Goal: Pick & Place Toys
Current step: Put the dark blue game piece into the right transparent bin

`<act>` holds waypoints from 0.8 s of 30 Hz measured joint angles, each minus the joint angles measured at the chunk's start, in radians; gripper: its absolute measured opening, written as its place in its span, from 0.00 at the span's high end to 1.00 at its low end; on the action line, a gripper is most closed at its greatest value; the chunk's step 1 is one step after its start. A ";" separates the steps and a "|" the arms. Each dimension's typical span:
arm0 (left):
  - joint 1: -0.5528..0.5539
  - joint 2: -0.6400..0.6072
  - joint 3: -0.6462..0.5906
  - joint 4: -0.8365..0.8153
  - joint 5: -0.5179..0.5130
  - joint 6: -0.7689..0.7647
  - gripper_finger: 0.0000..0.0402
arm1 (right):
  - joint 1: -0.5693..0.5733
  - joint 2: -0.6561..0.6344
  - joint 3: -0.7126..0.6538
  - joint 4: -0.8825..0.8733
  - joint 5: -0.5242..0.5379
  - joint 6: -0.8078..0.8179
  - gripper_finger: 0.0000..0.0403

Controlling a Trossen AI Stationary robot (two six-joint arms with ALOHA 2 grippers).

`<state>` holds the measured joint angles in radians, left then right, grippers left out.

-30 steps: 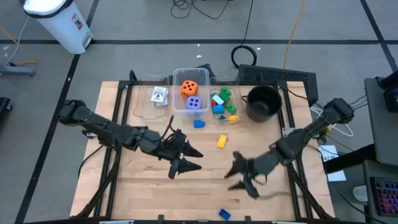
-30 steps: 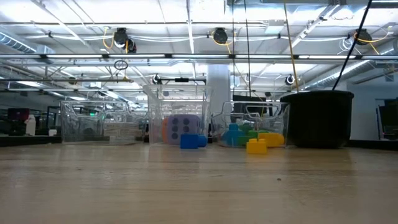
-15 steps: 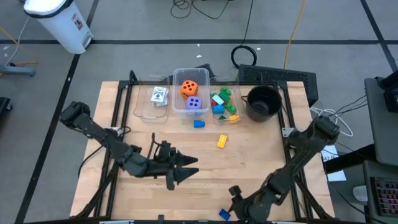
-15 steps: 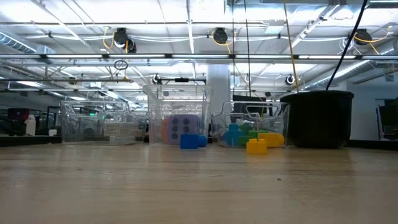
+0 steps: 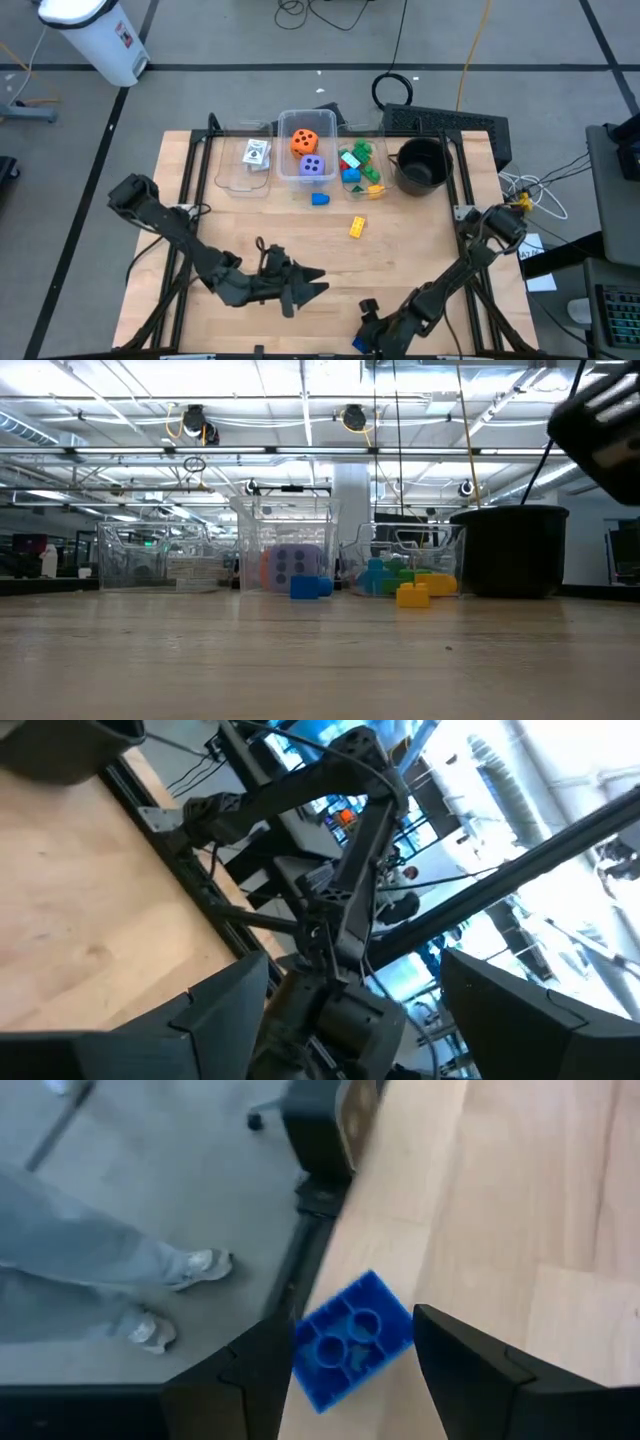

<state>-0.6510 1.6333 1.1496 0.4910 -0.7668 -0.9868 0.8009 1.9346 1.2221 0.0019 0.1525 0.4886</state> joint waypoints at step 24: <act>0.021 0.035 0.000 0.112 -0.023 0.028 0.25 | -0.063 -0.015 -0.002 -0.504 0.292 0.156 0.51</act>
<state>-0.6300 1.6688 1.1496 0.6027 -0.7893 -0.9590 0.7379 1.9198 1.2201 -0.5019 0.4440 0.6448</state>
